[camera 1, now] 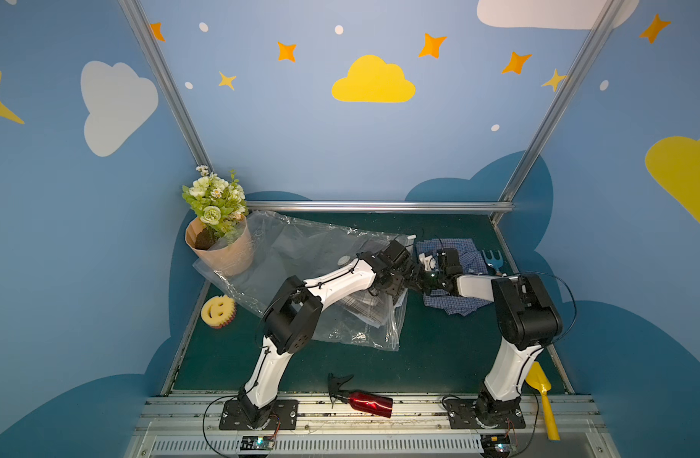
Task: Take the shirt out of the vacuum bag
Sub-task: Take out the shirt from the vacuum bag.
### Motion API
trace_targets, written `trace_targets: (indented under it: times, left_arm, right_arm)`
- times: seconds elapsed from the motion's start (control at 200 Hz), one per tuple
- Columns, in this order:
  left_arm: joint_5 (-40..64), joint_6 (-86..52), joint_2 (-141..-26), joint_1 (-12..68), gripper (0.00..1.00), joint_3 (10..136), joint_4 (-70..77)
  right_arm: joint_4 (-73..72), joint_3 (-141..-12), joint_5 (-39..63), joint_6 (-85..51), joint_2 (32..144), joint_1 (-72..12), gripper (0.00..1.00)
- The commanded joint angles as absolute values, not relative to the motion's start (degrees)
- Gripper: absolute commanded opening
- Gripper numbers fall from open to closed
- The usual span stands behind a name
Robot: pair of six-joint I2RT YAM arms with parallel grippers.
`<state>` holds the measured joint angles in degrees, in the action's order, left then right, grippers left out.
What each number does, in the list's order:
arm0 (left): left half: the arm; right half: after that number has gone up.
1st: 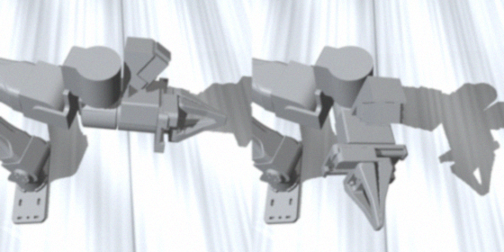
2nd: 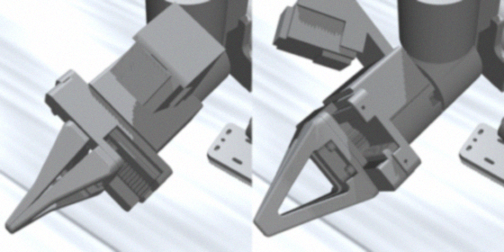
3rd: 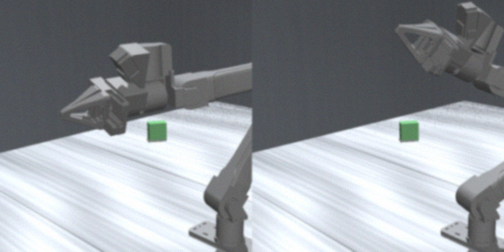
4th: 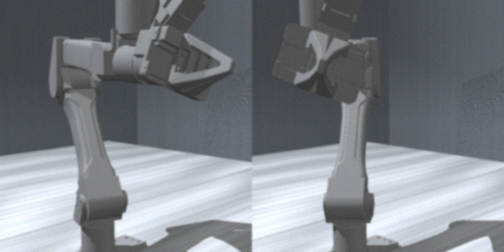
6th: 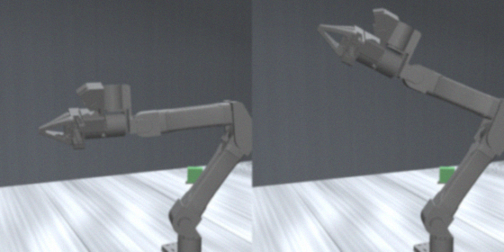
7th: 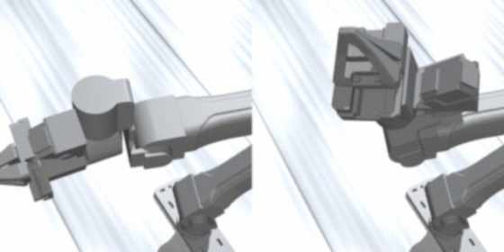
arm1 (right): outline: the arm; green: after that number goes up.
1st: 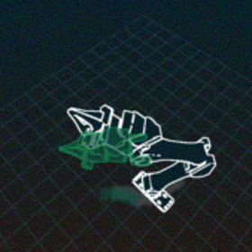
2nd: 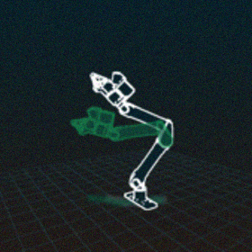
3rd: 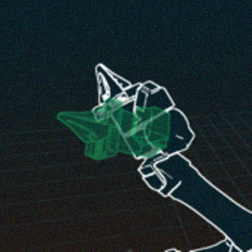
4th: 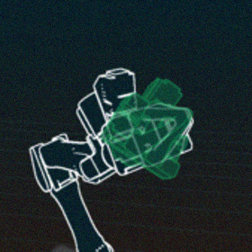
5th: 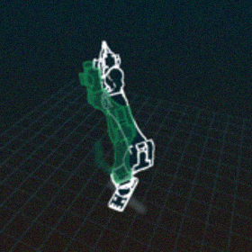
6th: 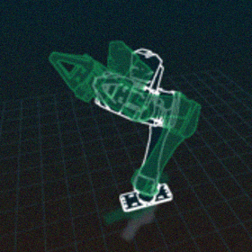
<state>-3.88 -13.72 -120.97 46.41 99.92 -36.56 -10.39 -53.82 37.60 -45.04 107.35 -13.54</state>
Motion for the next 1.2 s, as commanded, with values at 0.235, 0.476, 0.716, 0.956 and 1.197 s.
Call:
trace_targets:
  times: [0.235, 0.476, 0.716, 0.956, 1.197]
  left_arm:
    - [-9.1, -13.5, -120.2, 46.5, 0.17, 103.5, -39.5]
    - [-12.0, -13.1, -117.5, 46.5, 0.04, 104.0, -39.7]
    - [-12.8, -13.2, -116.4, 46.4, 0.04, 103.5, -39.6]
    - [-12.2, -13.4, -116.5, 46.3, 0.04, 103.4, -39.2]
    - [-11.5, -13.3, -116.8, 46.2, 0.04, 103.5, -38.8]
  right_arm:
    - [-10.3, -52.1, 39.4, -44.3, 106.0, -12.2, 0.37]
    - [-5.9, -52.0, 38.7, -41.6, 102.9, -12.2, 0.43]
    - [-5.1, -51.2, 37.5, -41.5, 102.0, -12.1, 0.46]
    - [-5.9, -51.1, 37.7, -42.2, 102.9, -12.2, 0.47]
    - [-8.3, -50.9, 37.4, -43.6, 104.4, -12.3, 0.47]
